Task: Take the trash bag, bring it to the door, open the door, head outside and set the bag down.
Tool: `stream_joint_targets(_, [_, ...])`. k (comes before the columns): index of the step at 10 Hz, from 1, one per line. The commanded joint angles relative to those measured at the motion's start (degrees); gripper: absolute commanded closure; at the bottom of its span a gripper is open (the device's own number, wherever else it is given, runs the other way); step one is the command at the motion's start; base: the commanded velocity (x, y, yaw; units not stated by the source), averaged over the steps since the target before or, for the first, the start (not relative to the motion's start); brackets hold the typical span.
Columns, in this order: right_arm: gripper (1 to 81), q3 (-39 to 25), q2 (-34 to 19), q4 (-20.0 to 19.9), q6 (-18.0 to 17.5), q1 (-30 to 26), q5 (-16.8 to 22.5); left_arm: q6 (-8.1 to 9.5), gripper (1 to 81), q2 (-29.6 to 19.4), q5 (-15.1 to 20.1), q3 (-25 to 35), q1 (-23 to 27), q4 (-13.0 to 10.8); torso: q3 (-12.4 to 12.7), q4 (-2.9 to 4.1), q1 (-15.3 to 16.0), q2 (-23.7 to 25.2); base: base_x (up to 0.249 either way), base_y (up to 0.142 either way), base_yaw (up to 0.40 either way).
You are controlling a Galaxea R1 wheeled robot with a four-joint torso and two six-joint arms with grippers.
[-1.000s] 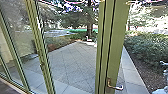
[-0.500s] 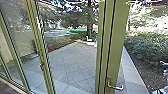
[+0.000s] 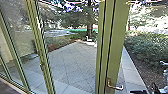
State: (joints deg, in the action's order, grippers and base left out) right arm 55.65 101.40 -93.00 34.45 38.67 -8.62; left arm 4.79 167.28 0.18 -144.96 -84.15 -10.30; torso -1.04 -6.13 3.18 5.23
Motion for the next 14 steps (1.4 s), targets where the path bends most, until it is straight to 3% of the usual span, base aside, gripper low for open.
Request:
stream_joint_targets(1, [1.0, 2.95, 1.27, -5.33, -0.17, -8.46, 7.56, 0.13, 81.1, -0.45, 2.63, 0.20, 3.42, 0.28, 0.00, 0.00, 0.00, 0.00, 0.000, 0.000, 0.000])
stream_joint_targets(6, [1.0, 9.37, 8.93, -10.00, -0.26, -9.35, 7.48, 0.21, 81.1, -0.36, 2.54, -0.06, 3.42, 0.46, 0.00, 0.00, 0.02, -0.02, 0.000, 0.000, 0.000])
stream_joint_targets(10, [1.0, 11.84, 11.92, -16.51, -0.35, -9.96, 7.30, 0.13, 81.1, -0.45, 2.54, -0.06, 3.42, 0.46, -0.02, 0.00, 0.02, -0.02, 0.000, 0.000, 0.000])
stream_joint_targets(14, [1.0, 15.44, 15.09, -19.59, -0.35, -9.44, 6.86, 0.22, 81.1, -0.71, 2.54, -0.06, 3.34, 0.55, -0.02, 0.00, 0.02, -0.02, 0.000, 0.000, 0.000])
